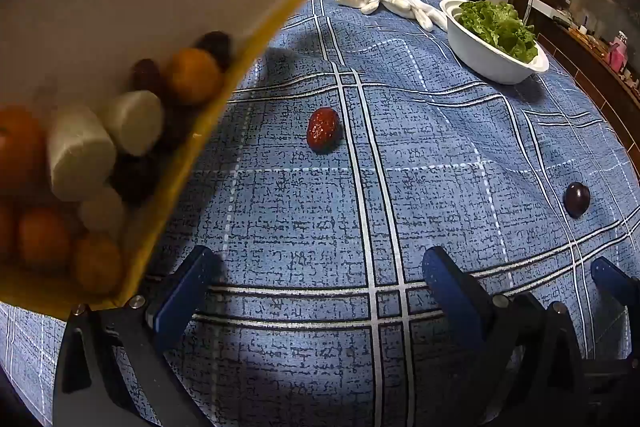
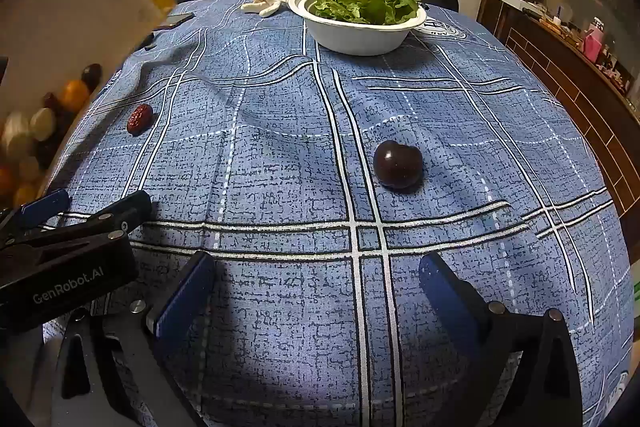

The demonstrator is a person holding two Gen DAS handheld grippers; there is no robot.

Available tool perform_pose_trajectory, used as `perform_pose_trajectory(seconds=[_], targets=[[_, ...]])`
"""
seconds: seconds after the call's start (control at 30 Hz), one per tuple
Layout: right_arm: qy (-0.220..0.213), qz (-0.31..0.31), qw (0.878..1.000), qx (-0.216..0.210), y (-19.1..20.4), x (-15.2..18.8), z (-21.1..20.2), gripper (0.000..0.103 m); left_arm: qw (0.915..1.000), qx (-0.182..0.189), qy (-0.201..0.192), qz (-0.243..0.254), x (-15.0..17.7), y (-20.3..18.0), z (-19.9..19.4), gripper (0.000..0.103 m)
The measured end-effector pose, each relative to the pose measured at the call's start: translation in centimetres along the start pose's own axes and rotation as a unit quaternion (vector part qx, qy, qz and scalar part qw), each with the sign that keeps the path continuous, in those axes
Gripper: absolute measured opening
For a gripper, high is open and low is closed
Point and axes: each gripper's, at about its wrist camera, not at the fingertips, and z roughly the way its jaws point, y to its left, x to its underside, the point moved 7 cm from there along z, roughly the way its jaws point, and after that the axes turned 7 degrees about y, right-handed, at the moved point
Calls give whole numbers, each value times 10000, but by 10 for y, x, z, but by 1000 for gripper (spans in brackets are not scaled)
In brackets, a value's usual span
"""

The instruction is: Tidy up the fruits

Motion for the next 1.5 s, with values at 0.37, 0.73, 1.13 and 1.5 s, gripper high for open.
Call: perform_pose_trajectory(seconds=[0.37, 0.73, 1.13, 1.5], targets=[[-4, -1, 10000, 3, -3, -2, 5, 103, 10000, -5, -5, -6, -7, -5, 4, 103], [-15, -9, 10000, 2, 1, 1, -1, 103, 10000, -6, -9, -5, 2, -6, 1, 103], [-6, -4, 10000, -4, 1, 1, 0, 103, 10000, -1, -7, -11, 0, -8, 2, 103], [-8, -3, 10000, -2, 1, 1, 0, 103, 10000, -3, -6, -10, 0, -9, 2, 103]])
